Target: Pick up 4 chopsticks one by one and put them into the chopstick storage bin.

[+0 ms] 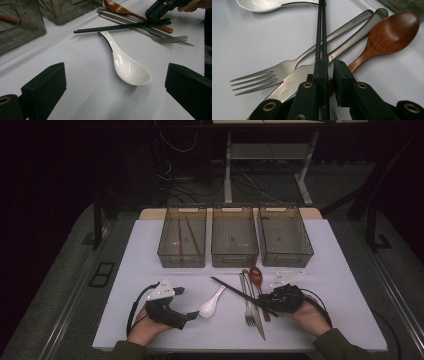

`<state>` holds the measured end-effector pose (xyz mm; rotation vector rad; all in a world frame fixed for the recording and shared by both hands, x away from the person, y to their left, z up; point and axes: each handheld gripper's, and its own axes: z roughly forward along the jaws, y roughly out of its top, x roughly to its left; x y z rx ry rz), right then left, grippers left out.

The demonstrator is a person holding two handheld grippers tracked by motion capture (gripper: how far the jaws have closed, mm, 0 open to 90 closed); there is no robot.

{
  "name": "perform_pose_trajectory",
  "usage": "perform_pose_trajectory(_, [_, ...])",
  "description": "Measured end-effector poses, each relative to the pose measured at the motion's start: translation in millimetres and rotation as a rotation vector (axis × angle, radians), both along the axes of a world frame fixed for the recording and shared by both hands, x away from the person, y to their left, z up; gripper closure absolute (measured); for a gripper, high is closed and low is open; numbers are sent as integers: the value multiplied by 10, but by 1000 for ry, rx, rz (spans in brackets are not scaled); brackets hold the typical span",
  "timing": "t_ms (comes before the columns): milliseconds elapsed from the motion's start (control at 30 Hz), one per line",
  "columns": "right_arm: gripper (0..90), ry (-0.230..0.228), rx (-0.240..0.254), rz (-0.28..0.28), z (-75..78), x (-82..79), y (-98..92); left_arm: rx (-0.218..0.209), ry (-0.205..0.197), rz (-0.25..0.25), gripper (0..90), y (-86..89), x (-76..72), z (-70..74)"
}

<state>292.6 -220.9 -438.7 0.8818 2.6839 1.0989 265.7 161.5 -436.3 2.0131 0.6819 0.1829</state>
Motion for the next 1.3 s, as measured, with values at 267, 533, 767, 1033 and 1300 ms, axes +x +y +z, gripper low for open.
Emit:
perform_pose_trajectory(267, [822, -4, 4, 8, -16, 12, 13, 1, 1, -1, 28, -1, 2, -2])
perform_pose_trajectory(533, [836, -6, 4, 17, -35, 10, 42, 1, 0, -2, 28, -3, 2, -2])
perform_pose_trajectory(767, [841, -13, -6, 25, -46, 5, 69, 2, 0, -2, 28, -2, 3, -2])
perform_pose_trajectory(1033, [850, -21, 6, 12, -25, 7, 42, 0, 0, -1, 28, -1, 2, -1])
perform_pose_trajectory(1300, [852, -6, 59, 16, 35, 12, -29, 0, 0, -2, 28, -2, 0, -1])
